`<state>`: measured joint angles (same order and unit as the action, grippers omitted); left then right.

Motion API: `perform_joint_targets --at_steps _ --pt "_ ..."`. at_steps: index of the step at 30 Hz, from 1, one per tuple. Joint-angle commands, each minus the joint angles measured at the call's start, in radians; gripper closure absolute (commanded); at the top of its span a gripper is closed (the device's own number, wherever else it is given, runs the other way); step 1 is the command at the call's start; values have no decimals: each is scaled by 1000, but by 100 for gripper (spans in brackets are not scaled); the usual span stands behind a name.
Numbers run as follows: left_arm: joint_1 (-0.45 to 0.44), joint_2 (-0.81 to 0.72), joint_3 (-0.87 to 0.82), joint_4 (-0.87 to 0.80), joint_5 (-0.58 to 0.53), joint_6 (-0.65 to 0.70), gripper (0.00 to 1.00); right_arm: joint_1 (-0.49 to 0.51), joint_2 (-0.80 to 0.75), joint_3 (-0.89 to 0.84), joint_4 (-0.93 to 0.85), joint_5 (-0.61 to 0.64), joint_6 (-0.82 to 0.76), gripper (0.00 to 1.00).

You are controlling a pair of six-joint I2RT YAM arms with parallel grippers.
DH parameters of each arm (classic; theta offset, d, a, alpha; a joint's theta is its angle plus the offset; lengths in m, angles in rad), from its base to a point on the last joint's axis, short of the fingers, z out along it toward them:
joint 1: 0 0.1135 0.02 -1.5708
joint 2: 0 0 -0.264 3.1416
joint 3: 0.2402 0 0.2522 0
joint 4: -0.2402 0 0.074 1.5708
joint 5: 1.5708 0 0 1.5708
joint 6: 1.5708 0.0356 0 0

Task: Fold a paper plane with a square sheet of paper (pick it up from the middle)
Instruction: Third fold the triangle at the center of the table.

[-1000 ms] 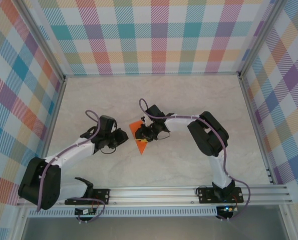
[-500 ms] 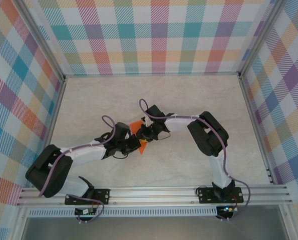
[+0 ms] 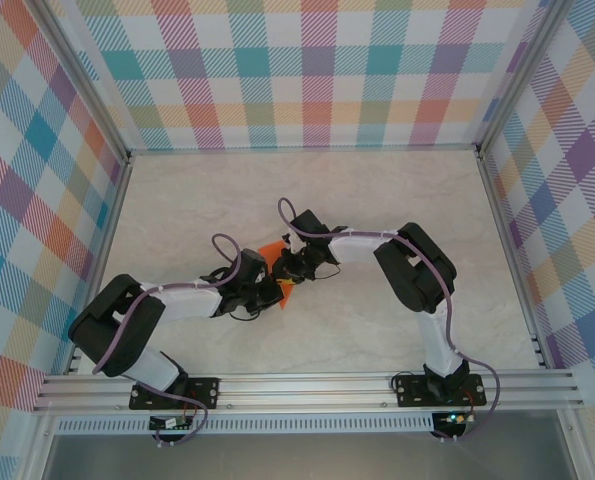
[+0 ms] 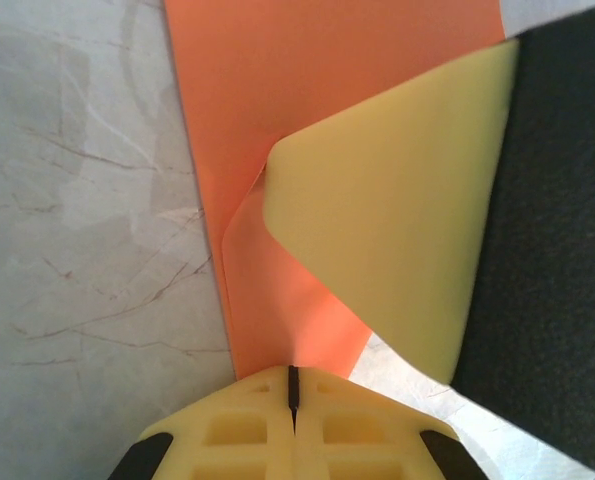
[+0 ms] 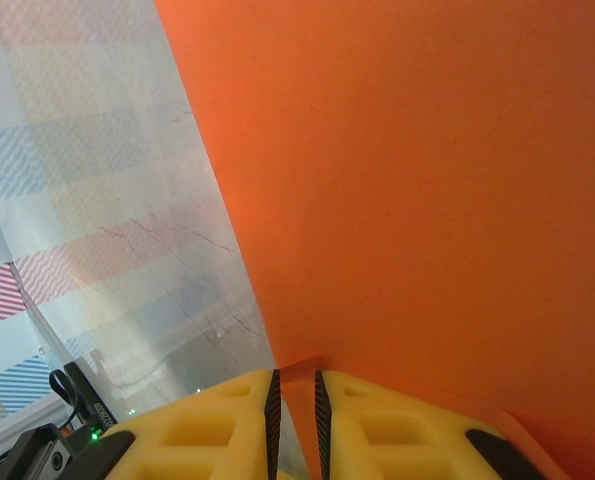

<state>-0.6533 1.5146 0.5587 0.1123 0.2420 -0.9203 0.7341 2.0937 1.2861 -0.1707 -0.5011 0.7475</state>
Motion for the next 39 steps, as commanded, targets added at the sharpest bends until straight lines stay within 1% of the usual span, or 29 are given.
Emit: perform_joint_targets --at_steps 1,6,9,14,17,20,22,25,27,30,33,39 --pt "-13 19 -3 -31 -12 5 97 1 60 -14 -79 73 7 80" --pt "-14 27 -3 -60 -13 11 97 1 41 -6 -77 64 10 80" --pt "-16 35 -5 -96 -32 12 98 0 -8 5 -77 57 11 79" --pt "-18 53 -12 -146 -59 16 100 -5 -108 8 -88 99 6 77" --pt "-22 62 -17 -162 -69 18 100 -9 -165 -26 -75 132 2 73" --pt "-24 65 -18 -175 -77 22 100 -8 -207 -72 -75 150 1 73" --pt "-25 64 -16 -176 -78 23 100 -7 -221 -103 -75 146 5 75" --pt "-25 65 -10 -181 -80 24 100 -5 -224 -142 -66 121 10 83" --pt "-26 64 -7 -181 -81 26 100 -2 -213 -149 -60 100 4 88" --pt "-28 67 -2 -189 -83 28 100 4 -181 -142 -60 70 -4 92" --pt "-28 68 4 -197 -86 29 100 5 -153 -142 -49 62 0 94" --pt "-32 81 12 -208 -84 36 100 5 -97 -117 -47 73 -7 95"
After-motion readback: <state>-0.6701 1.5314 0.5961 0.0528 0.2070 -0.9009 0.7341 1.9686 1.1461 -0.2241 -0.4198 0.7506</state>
